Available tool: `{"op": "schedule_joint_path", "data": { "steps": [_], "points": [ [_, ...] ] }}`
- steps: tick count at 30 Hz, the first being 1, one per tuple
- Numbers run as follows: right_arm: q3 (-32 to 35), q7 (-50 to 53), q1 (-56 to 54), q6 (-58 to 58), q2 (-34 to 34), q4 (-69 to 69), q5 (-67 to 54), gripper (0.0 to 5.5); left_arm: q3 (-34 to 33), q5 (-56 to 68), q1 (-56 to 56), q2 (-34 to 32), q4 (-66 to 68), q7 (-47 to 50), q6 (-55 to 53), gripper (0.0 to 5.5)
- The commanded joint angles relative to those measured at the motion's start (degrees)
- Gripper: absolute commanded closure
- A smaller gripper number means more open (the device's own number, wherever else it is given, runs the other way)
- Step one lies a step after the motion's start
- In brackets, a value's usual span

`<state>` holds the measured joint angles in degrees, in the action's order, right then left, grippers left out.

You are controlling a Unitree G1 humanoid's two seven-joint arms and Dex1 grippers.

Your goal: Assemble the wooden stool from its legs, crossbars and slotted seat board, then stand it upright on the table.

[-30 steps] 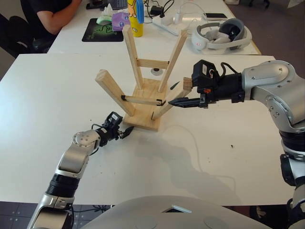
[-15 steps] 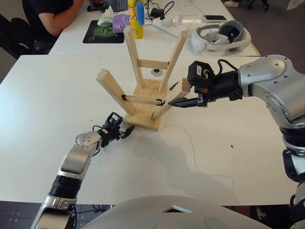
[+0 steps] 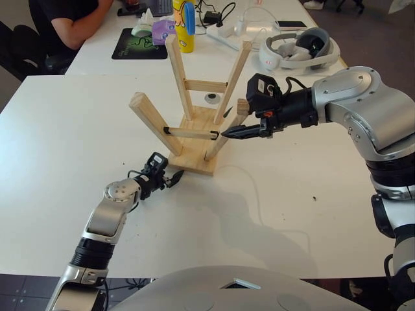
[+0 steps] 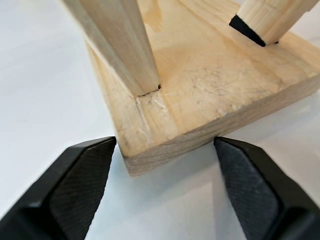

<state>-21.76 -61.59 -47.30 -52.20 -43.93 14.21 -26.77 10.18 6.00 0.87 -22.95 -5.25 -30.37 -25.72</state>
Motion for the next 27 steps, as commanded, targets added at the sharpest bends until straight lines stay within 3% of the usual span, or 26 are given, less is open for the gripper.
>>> {"op": "schedule_joint_path", "data": {
  "steps": [1, 16, 26, 27],
  "points": [
    [-10.62, -3.25, 5.71, -3.1, 3.84, -3.02, 1.05, 3.43, 1.49, -0.38, 1.07, 0.95, 0.17, -0.7, 0.49, 1.89],
    [-5.38, 1.04, 3.62, -4.4, 13.59, -13.44, 1.14, 3.43, 3.03, -1.11, 2.44, 1.87, -0.06, -1.56, -0.02, 1.89],
    [1.81, 4.38, 8.27, 2.01, 15.27, -13.69, 1.72, 3.43, 3.18, -1.46, 3.06, 1.44, 0.19, -2.98, -0.17, 1.89],
    [3.04, 5.01, 9.09, 2.14, 15.6, -13.45, 1.31, 3.07, 3.16, -1.45, 3.1, 1.36, 0.16, -3.08, -0.21, 1.89]
  ]
}}
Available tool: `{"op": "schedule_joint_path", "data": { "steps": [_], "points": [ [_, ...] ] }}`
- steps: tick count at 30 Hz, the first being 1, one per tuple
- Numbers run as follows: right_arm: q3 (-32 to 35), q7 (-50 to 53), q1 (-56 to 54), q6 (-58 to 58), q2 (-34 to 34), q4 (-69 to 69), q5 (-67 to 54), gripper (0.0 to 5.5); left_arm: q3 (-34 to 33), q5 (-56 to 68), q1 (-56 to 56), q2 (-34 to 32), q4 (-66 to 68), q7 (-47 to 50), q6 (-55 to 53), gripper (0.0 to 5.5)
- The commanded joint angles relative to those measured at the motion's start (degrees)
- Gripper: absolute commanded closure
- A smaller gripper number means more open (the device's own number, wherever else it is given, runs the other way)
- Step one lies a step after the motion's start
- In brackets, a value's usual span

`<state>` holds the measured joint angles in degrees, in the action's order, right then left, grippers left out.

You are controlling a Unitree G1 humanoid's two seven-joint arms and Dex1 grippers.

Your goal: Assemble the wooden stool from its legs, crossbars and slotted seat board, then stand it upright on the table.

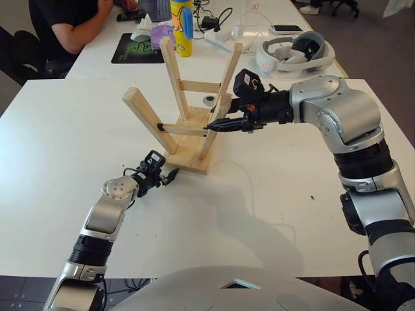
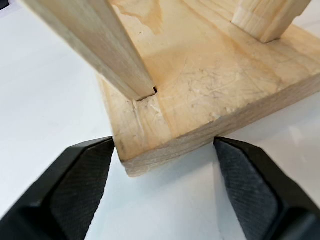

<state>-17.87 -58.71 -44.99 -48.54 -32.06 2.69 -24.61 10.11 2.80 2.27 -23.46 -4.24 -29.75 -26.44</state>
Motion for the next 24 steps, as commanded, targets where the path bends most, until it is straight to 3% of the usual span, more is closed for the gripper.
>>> {"op": "schedule_joint_path", "data": {
  "steps": [1, 5, 15, 24],
  "points": [
    [0.05, 2.53, 7.29, -1.52, 3.97, -1.74, -1.15, 2.93, 3.24, 1.8, 1.74, 1.79, -0.9, -3.89, 0.44, 1.89],
    [3.29, 4.63, 8.99, -0.06, 4.62, -1.06, -1.46, 2.39, 3.47, 1.76, 2.11, 1.18, -0.86, -4.89, 0.23, 1.89],
    [18.49, 9.62, 15.68, 1.6, 3.89, 0.99, -6.61, 2.39, 5.01, 1.47, 3.48, 1.19, -0.9, -6.97, -0.3, 1.89],
    [26.99, 14.11, 20.3, 1.95, 6.14, 4.26, -12.04, 2.39, 5.86, 1.35, 3.0, -1.28, -2.26, -9.38, -0.39, 1.89]
  ]
}}
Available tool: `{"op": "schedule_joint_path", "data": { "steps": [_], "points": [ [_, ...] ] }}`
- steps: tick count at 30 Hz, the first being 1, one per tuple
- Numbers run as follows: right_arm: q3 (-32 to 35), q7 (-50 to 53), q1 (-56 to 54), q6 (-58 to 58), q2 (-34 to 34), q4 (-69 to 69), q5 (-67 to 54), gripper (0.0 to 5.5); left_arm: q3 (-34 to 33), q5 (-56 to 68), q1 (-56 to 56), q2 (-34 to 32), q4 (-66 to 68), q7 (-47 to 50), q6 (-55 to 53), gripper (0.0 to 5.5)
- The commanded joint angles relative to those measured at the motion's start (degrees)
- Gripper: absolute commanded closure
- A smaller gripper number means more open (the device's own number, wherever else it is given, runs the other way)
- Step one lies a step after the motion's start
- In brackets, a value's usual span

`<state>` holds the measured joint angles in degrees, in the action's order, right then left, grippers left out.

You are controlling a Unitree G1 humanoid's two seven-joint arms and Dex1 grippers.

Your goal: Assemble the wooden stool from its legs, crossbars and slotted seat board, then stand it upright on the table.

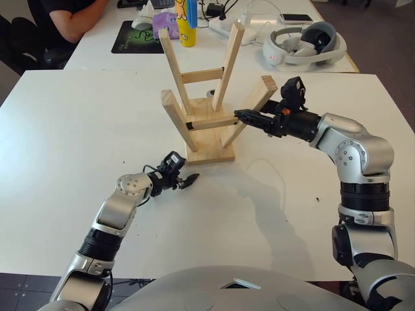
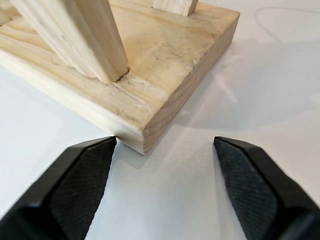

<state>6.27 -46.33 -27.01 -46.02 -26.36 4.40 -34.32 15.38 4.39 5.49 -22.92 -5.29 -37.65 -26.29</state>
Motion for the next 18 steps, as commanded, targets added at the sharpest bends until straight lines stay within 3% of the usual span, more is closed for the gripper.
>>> {"op": "schedule_joint_path", "data": {
  "steps": [1, 9, 13, 18],
  "points": [
    [3.2, 1.86, 3.56, -0.99, -0.05, 3.59, -2.7, 2.39, 0.6, -0.37, -0.67, -2.72, -2.24, -1.94, -0.79, 1.89],
    [8.18, 2.65, 16.13, -3.45, -5.0, 9.35, -5.03, 2.39, -5.4, 10.01, -8.49, -11.17, -22.0, -9.21, -10.5, 1.89],
    [6.57, 3.82, 18.15, -2.88, -4.72, 9.54, -4.04, 2.35, -6.72, 14.4, -5.48, -3.73, -25.19, -3.11, -12.98, 2.13],
    [3.04, 5.25, 16.51, -1.63, -3.48, 8.39, -2.46, 2.35, 1.31, 9.52, -3.74, 2.89, -21.42, 4.36, -11.62, 2.81]
  ]
}}
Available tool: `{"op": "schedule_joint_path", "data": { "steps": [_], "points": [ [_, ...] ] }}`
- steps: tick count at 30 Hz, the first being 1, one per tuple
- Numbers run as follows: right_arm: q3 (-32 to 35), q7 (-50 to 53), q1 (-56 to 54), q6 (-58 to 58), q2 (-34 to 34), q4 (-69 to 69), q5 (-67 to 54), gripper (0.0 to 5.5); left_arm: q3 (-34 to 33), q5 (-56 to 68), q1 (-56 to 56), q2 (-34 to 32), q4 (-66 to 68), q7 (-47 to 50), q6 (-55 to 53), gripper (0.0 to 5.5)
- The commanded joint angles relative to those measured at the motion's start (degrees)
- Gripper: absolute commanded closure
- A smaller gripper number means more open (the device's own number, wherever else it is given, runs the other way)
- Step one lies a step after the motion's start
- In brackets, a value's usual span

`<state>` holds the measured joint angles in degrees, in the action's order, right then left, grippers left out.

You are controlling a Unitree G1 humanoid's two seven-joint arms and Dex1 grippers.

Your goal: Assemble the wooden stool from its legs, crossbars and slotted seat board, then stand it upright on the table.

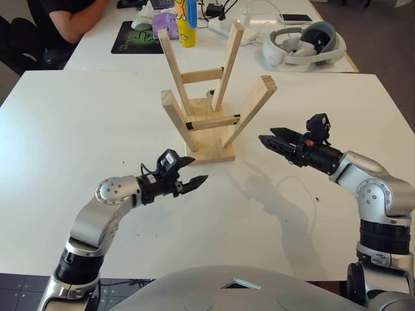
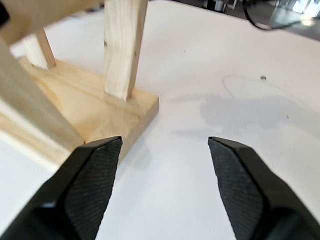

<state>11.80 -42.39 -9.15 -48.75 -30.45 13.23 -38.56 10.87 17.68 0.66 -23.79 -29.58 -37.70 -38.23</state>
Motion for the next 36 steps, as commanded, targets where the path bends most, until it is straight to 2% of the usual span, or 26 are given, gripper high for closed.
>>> {"op": "schedule_joint_path", "data": {
  "steps": [1, 7, 13, 18, 24, 27, 30, 32, 36],
  "points": [
    [-3.35, 1.36, -1.47, 1.28, 0.62, -0.67, 2.1, 2.35, 7.67, -4.75, 1.66, 5.06, 4.23, 5.78, 0.03, 2.99],
    [-5.46, 0.95, -3.58, 2.55, 0.68, -3.84, 3.31, 2.35, 9.9, -11.32, 6.65, 13.98, 13.07, 17.35, 1.2, 3.79],
    [-6.4, 0.05, -5.16, 3.33, -0.05, -6.67, 4.55, 2.35, 8.73, -14.05, 9.4, 17.61, 19.95, 22.74, 0.79, 4.67],
    [-4.96, 1.26, -5.55, 7.64, 0.76, -8.13, 6.13, 3.13, 8.19, -14.9, 10.61, 18.07, 24.65, 23.9, -1.81, 5.48],
    [1.88, 4.66, -4.6, 11.77, 2.92, -4.69, 3.5, 4.09, 8.91, -15.44, 9.51, 17.76, 25.69, 23.35, -2.85, 5.5],
    [6.2, 6.72, -10.43, 9.46, 2.29, -3.86, -1.0, 4.63, 8.71, -15.34, 8.89, 17.49, 25.13, 23.16, -3.15, 5.5],
    [10.34, 12.49, -20.02, 6.93, 5.1, -2.71, -9.34, 5.19, 8.65, -15.2, 8.89, 17.41, 25.28, 22.83, -3.23, 5.5],
    [10.06, 16.37, -25.49, 5.29, 7.32, -1.43, -13.49, 5.49, 8.79, -15.1, 8.94, 17.5, 25.6, 22.53, -3.14, 5.5],
    [5.38, 20.4, -28.52, 4.46, 10.91, 0.55, -14.5, 5.49, 8.7, -14.99, 9.3, 18.02, 26.21, 22.42, -2.78, 5.5]
  ]
}}
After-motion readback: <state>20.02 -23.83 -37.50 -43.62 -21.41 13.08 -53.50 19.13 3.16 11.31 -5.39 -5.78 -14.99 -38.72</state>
